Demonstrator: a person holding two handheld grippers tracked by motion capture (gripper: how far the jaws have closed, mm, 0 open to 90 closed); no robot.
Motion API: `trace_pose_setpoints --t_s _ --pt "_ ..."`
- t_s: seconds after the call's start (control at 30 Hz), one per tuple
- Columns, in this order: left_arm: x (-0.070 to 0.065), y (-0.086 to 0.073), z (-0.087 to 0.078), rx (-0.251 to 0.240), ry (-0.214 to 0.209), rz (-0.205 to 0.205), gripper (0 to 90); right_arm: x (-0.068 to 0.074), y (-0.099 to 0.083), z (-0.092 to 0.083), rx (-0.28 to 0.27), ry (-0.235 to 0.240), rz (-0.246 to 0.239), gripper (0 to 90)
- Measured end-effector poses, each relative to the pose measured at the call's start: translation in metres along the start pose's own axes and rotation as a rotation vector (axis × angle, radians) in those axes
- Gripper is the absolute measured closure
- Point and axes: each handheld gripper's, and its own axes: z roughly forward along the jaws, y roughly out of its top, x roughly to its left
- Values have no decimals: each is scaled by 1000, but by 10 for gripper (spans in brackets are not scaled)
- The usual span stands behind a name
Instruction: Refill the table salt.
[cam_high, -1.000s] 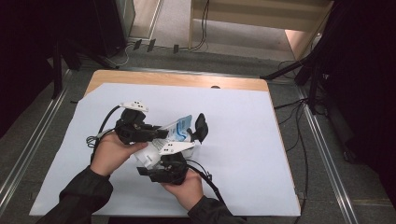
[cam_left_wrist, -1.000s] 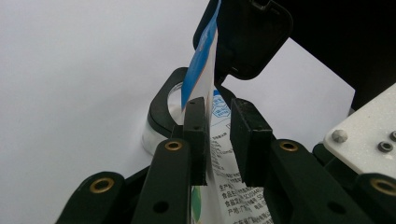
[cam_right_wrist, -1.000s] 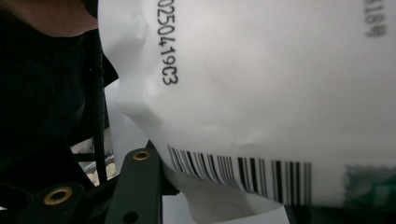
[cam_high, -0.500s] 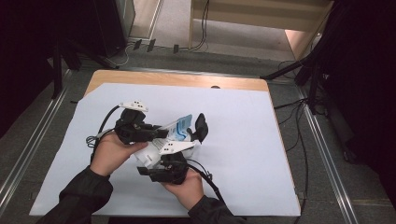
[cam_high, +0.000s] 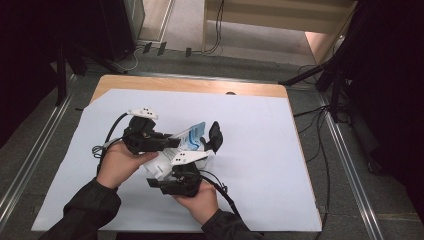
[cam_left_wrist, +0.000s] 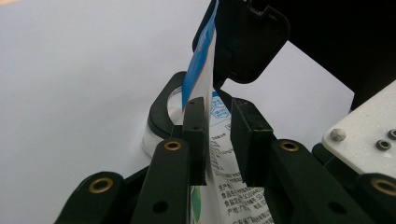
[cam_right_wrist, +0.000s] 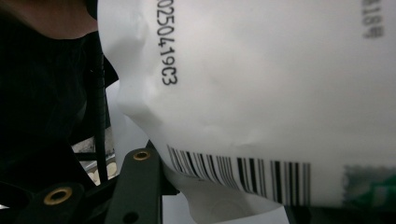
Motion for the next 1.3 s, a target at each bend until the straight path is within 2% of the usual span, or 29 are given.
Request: trace_pose_setpoints --t_s 0.4,0.63,0.87,1.3 --pt "-2 1 -1 2 8 7 803 1 0 1 -2 -1 -6 620" --pt "-2 1 -1 -3 10 3 813 0 -1 0 -7 11 13 624" --pt "-4 1 -1 -9 18 11 834 0 -1 0 -6 -11 -17 627" --pt "-1 2 -1 -5 9 2 833 0 -1 0 -3 5 3 622"
